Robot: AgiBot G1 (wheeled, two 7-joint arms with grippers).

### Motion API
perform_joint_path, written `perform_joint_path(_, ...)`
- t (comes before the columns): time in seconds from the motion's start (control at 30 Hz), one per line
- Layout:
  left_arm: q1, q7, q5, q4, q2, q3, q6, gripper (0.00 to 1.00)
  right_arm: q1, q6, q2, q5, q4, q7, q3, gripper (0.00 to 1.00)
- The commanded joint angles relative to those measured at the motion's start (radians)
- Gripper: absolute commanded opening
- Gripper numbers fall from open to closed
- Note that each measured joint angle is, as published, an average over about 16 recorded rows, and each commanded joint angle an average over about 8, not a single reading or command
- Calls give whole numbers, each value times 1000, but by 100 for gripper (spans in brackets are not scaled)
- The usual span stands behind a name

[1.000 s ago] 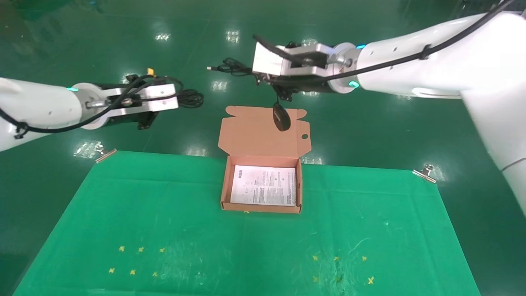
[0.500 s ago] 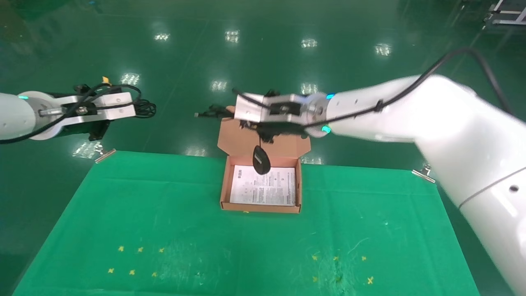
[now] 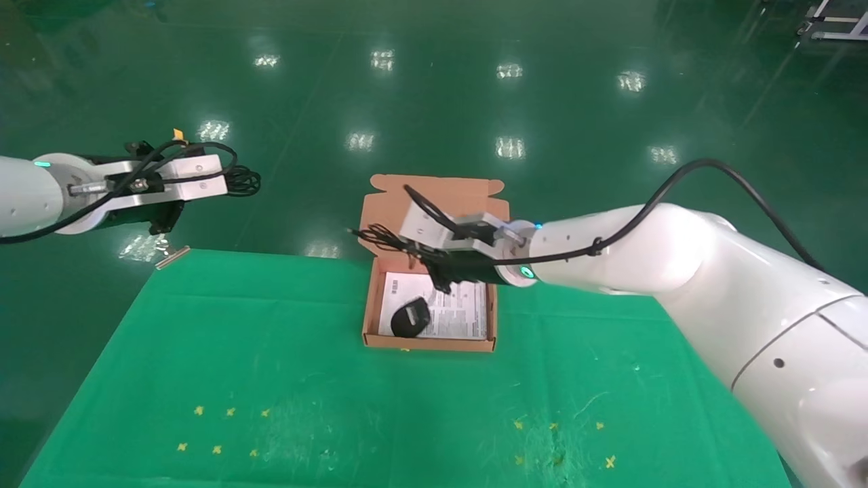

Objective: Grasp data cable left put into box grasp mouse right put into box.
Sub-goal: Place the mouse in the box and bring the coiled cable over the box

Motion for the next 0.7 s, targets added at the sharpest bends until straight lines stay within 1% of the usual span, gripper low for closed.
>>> perform_joint_path(0.03,0,-1,0,-1,0,0,0,0,1,6,0,18,-31,52,-31,17)
perform_joint_path(0.13,0,-1,1,-2,0,0,1,0,8,15,0,29,-37,73,-61,54)
perform_joint_path(0.23,1,-1,2,-2,-1,0,2,0,12,20,4,33,-30,76,-80,92)
perform_joint_path(0.27,1,-1,2,-3,-1,0,2,0,13,20,6,35,-26,74,-85,100)
perform_joint_path(0.5,13,1,-9,-4,26,3,-24,0,15,26,31,37,11,81,-105,100)
perform_joint_path(0.7,28,39,-31,49,100,23,-90,0,32,27,66,34,39,93,-106,100)
